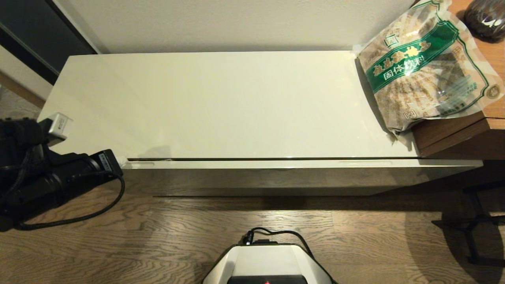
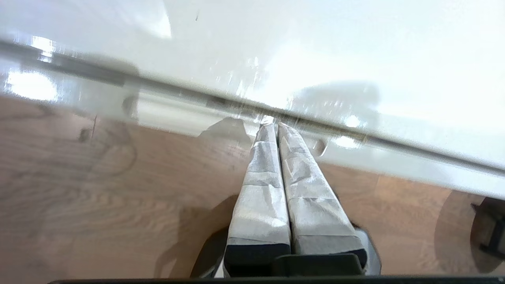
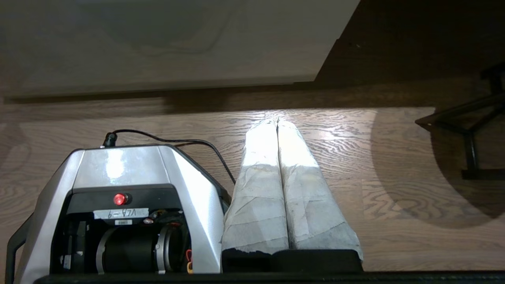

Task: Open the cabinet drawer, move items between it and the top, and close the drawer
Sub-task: Open the drawer

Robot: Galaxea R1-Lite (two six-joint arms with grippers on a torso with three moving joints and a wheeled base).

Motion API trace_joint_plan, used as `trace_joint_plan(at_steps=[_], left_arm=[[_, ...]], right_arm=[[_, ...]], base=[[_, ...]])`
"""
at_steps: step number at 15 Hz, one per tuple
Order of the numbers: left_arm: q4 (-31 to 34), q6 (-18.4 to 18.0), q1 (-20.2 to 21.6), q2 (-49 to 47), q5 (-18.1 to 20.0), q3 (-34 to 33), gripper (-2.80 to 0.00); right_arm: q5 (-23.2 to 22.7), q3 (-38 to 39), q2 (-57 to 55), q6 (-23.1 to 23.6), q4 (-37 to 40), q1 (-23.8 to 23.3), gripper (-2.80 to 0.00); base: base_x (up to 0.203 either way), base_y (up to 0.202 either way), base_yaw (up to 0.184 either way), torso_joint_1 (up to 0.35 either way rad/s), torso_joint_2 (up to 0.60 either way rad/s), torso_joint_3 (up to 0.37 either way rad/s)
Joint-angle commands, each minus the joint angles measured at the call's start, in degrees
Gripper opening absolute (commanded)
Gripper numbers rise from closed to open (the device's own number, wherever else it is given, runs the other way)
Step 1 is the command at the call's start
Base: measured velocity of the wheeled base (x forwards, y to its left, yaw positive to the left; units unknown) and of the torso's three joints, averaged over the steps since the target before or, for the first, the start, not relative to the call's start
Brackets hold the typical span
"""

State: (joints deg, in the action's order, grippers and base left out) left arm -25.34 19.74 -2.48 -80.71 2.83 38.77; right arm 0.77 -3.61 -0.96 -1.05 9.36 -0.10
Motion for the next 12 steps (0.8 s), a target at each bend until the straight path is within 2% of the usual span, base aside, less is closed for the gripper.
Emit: trace_joint_plan(at_steps=[1, 3, 5, 12], left_arm=[[-2.99, 0.29, 0.02, -4.14, -0.02, 0.29, -2.80], [-7.82, 0.26, 0.01, -8.65, -0.02, -0.30, -2.80], [-9.73, 0.30, -0.24, -10.69, -0.02, -2.03, -2.80], [-9.74, -0.31, -0.66, -11.57, 0.94, -4.54, -2.80]], right_arm=[[0.02, 0.00, -0.09, -0.01, 0.04, 0.10, -2.80], [0.02, -0.04, -0.09, -0.01, 0.04, 0.10, -2.80], [0.02, 0.00, -0.09, -0.01, 0.04, 0.10, -2.80], [0.02, -0.08, -0.09, -0.01, 0.04, 0.08, -2.80]], base=[[0.000, 0.000, 0.000, 0.000, 0.00, 0.000], [0.000, 0.000, 0.000, 0.000, 0.00, 0.000], [0.000, 0.000, 0.000, 0.000, 0.00, 0.000], [0.000, 0.000, 0.000, 0.000, 0.00, 0.000]])
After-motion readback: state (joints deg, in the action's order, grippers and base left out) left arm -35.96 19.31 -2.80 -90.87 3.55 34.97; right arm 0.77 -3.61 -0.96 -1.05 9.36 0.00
